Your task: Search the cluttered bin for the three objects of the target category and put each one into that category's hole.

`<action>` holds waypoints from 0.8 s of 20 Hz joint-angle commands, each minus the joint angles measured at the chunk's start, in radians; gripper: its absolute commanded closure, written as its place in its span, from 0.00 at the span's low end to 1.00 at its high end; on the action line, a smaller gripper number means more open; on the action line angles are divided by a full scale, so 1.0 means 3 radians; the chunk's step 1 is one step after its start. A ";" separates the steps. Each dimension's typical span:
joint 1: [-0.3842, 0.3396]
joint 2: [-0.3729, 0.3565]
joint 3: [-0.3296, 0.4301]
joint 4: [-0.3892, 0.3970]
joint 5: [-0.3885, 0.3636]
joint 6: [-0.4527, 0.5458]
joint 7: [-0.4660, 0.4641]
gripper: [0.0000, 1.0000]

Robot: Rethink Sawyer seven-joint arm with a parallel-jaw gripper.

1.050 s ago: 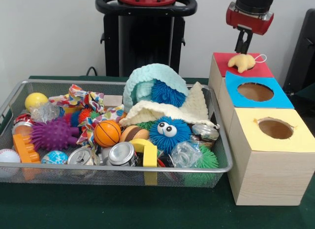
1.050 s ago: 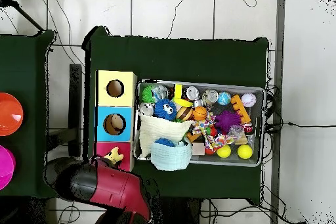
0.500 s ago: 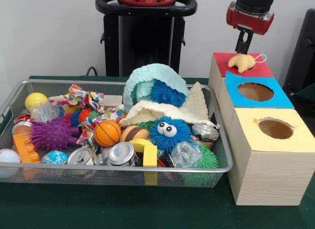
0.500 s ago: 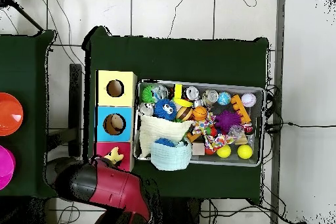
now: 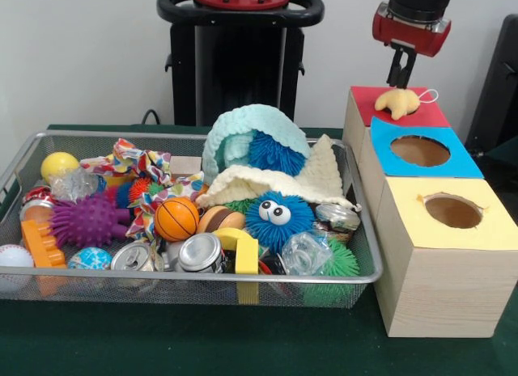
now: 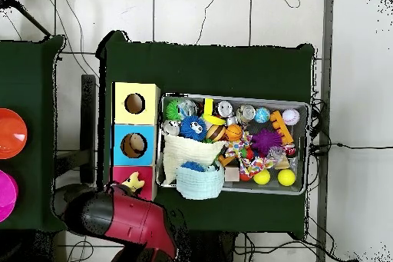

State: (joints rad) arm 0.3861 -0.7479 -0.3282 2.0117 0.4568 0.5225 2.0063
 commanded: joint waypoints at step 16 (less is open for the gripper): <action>0.0044 0.0013 -0.0104 -0.0393 -0.0027 0.0705 0.0889 1.00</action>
State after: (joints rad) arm 0.4100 -0.7496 -0.3709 1.9853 0.4566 0.6299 2.0063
